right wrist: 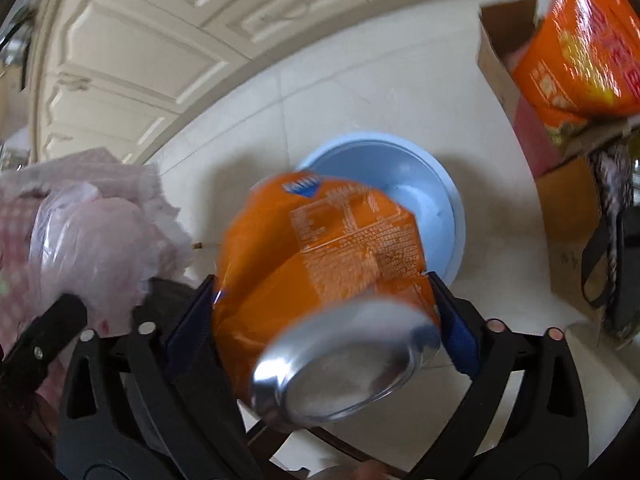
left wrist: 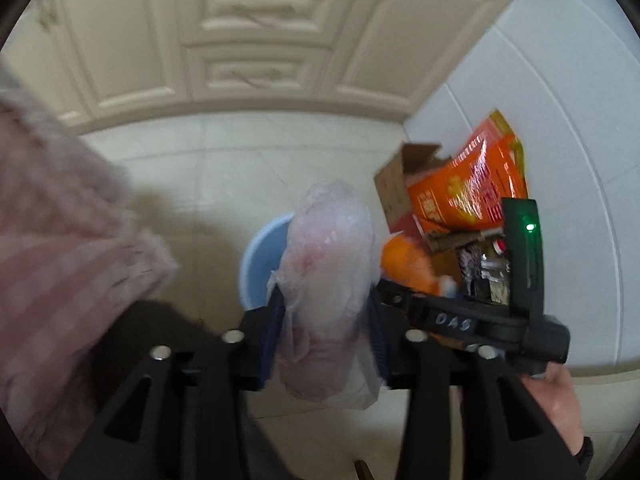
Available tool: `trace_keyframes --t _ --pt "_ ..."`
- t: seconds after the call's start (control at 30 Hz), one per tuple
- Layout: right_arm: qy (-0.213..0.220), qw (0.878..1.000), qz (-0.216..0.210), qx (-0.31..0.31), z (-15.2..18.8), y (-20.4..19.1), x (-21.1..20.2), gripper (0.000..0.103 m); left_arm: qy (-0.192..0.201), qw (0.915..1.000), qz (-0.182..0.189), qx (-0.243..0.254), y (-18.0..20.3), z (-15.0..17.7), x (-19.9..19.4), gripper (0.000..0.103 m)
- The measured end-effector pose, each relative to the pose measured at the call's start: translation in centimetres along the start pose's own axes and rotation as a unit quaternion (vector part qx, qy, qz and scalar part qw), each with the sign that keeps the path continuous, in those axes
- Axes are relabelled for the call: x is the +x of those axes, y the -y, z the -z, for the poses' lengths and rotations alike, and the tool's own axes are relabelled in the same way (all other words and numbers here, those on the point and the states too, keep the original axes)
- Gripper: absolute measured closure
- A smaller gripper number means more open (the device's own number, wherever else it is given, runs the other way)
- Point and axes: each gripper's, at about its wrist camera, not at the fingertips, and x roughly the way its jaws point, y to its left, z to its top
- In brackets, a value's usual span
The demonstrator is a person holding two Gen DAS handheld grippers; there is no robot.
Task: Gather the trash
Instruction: 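Carry both items to the blue bin and open both grippers over it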
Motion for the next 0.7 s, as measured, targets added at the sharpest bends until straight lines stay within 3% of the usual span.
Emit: trace_keyframes --t 0.03,0.13,0.2,0.3,0.43,0.53,0.7 --pt "0.001 1.000 0.003 0.005 0.0 0.2 0.1 0.006 -0.006 0.9999 -0.010 0.001 0.2 -0.1 0.6 0.031" --pt "0.018 1.000 -0.003 0.025 0.2 1.1 -0.9 0.006 0.006 0.9994 -0.035 -0.001 0.1 -0.6 0.7 0.017" --pt "0.029 0.999 0.006 0.024 0.3 1.2 -2.1 0.006 0.012 0.9989 -0.046 -0.001 -0.2 -0.9 -0.2 0.013" --pt "0.055 0.998 0.007 0.035 0.5 1.1 -4.2 0.006 0.033 0.9977 -0.060 0.002 -0.8 -0.7 -2.1 0.013" --pt "0.110 0.993 -0.001 0.034 0.1 -0.5 -8.7 0.006 0.088 0.9934 -0.071 0.019 -0.3 0.7 -7.7 0.013" --pt "0.154 0.988 -0.012 0.008 -0.1 -3.9 -13.1 0.006 0.128 0.9890 -0.069 0.028 0.3 1.6 -12.5 0.013" --pt "0.222 0.972 -0.047 -0.062 1.1 -11.3 -20.1 0.006 0.225 0.9719 -0.064 0.031 0.4 4.4 -22.5 0.013"
